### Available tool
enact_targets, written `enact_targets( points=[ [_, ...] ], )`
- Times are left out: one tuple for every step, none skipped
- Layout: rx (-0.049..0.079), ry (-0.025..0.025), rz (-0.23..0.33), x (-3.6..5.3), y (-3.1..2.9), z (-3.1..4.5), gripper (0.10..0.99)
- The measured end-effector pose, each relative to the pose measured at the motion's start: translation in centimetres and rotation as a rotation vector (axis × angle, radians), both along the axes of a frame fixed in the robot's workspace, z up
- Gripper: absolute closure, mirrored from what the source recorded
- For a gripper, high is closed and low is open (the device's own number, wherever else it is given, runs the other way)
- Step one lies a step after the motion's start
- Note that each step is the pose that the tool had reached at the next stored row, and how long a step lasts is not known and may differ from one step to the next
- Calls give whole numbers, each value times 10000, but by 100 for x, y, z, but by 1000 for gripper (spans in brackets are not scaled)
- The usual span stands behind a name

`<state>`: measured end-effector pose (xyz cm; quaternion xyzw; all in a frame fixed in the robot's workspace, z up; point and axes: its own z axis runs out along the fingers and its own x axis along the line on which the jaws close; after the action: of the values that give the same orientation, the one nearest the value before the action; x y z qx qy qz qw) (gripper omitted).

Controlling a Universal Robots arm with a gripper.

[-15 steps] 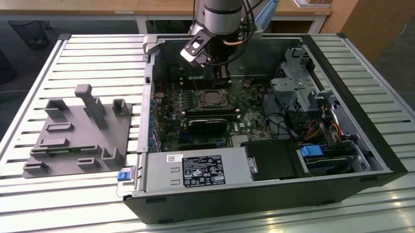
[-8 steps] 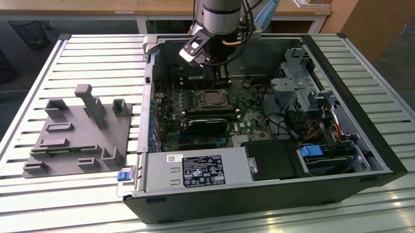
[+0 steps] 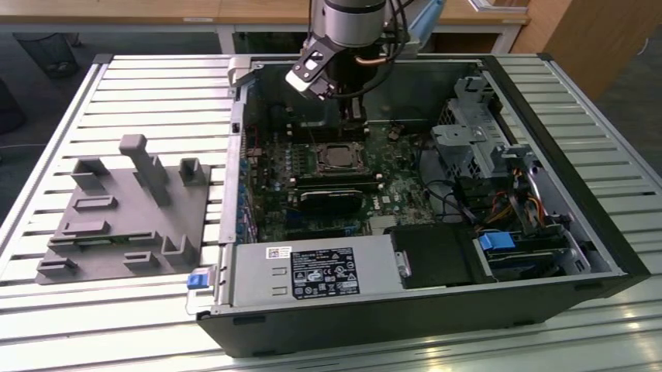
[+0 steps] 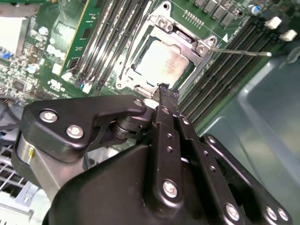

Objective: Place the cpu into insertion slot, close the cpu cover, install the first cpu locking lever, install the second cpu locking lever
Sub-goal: 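Install the first cpu locking lever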

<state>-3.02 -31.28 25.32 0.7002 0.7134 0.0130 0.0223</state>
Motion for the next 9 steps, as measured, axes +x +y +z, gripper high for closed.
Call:
enact_targets(
  points=[
    [-1, 4, 0, 0, 0, 33, 980],
    [-1, 6, 0, 0, 0, 64, 980],
    [-2, 9, 0, 0, 0, 93, 980],
    [0, 10, 0, 0, 0, 122, 980],
    [1, 10, 0, 0, 0, 155, 980],
    [0, 11, 0, 0, 0, 184, 980],
    [-1, 14, 1, 1, 0, 204, 980],
    [-2, 16, 0, 1, 0, 212, 980],
    [0, 15, 8, 1, 0, 214, 980]
  ],
)
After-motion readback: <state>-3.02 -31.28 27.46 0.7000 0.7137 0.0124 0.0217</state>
